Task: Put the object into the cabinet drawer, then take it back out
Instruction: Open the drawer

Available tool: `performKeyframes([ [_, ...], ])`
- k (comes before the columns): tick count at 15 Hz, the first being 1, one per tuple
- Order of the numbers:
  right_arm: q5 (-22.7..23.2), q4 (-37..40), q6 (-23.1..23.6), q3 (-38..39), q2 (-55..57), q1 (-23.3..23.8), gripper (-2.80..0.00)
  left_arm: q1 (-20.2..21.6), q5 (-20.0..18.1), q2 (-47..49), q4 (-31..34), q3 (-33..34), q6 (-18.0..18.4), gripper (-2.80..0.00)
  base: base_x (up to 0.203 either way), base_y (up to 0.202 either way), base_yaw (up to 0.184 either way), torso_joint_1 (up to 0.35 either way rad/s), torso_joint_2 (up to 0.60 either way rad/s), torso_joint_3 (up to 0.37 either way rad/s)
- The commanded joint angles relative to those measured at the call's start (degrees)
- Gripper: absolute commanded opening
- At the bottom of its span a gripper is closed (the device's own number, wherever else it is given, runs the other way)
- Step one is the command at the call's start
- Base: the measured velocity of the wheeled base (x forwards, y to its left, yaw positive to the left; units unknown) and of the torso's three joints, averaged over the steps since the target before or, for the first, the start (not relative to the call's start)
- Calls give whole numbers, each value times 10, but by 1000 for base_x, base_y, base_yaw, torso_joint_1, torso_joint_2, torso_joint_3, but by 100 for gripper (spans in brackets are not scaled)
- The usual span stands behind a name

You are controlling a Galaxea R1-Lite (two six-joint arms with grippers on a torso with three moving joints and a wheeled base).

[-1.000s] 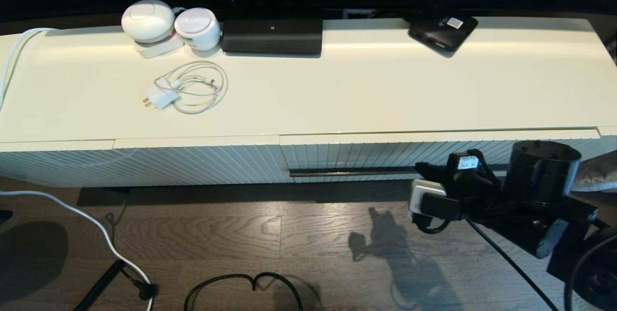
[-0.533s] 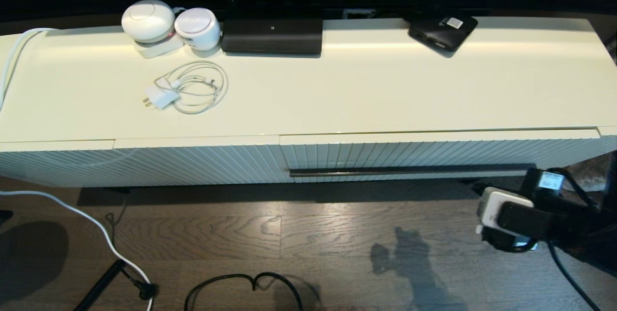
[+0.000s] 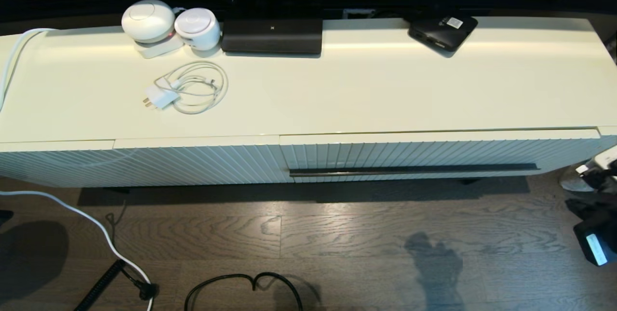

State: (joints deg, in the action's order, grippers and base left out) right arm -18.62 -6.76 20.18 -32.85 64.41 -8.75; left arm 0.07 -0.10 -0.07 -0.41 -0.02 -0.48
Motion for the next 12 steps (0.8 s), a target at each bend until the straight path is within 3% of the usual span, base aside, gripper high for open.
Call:
performKeyframes([
  [1, -8, 134, -109, -57, -44, 2, -280, 1, 0, -1, 0, 0, -1, -280, 0, 0, 0, 0, 0, 0],
  [4, -10, 397, -292, -173, -55, 2, -280, 0, 0, -1, 0, 0, -1, -280, 0, 0, 0, 0, 0, 0],
  [7, -7, 664, -366, -284, -62, -8, -280, 0, 0, -1, 0, 0, 0, -280, 0, 0, 0, 0, 0, 0],
  [8, -7, 689, -368, -296, -72, -32, -280, 0, 0, -1, 0, 0, -1, -280, 0, 0, 0, 0, 0, 0],
  [9, -9, 681, -342, -298, -77, -42, -280, 1, 0, -1, 0, 0, -1, -280, 0, 0, 0, 0, 0, 0],
  [10, -10, 651, -296, -299, -73, -45, -280, 0, 0, -1, 0, 0, -1, -280, 0, 0, 0, 0, 0, 0],
  [12, -10, 538, -161, -287, -62, -52, -280, 1, 0, -1, 0, 0, 0, -280, 0, 0, 0, 0, 0, 0],
])
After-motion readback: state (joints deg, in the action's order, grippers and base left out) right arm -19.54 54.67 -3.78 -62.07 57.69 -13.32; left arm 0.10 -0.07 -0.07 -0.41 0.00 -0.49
